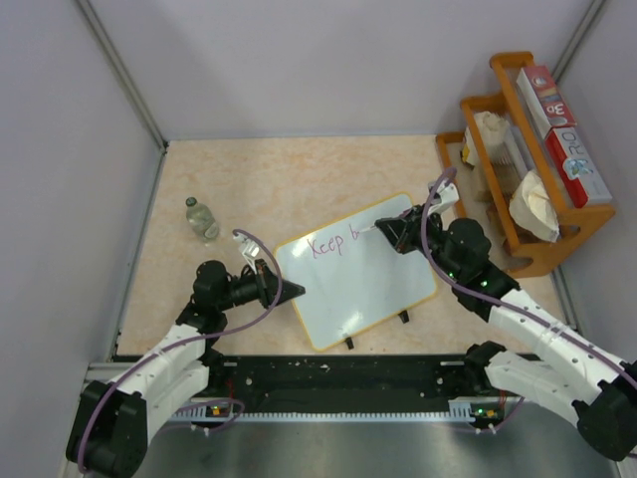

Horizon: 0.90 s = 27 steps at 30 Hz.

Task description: Write a sentence on the whiteboard

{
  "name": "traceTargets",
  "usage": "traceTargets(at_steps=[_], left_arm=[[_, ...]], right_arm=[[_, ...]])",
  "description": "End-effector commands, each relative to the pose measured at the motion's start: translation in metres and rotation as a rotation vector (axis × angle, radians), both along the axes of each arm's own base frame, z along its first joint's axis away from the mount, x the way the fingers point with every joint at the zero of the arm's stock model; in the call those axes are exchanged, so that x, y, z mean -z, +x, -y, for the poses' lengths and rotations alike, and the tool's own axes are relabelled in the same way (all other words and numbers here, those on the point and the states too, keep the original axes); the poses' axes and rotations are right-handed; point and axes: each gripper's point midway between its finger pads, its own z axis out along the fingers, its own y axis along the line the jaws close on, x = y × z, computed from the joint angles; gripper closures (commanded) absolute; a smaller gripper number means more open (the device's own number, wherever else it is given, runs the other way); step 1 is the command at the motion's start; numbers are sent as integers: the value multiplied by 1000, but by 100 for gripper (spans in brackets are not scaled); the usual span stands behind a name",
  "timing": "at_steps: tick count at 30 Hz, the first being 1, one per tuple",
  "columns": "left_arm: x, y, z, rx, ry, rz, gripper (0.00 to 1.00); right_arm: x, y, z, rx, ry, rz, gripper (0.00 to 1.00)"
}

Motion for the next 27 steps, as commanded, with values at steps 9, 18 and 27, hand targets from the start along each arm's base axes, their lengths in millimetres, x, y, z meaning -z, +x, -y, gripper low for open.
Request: traceTargets(at_steps=[9, 18, 27], left_arm=[[35, -14, -5, 46, 93, 2, 100], [35, -14, -5, 43, 93, 4, 100], [35, -14, -5, 45, 94, 4, 100]], right_arm=[[-20, 15, 0, 35, 3, 52, 100], [-14, 16, 2, 50, -11, 42, 100], [-15, 22, 14, 123, -23, 38, 100]])
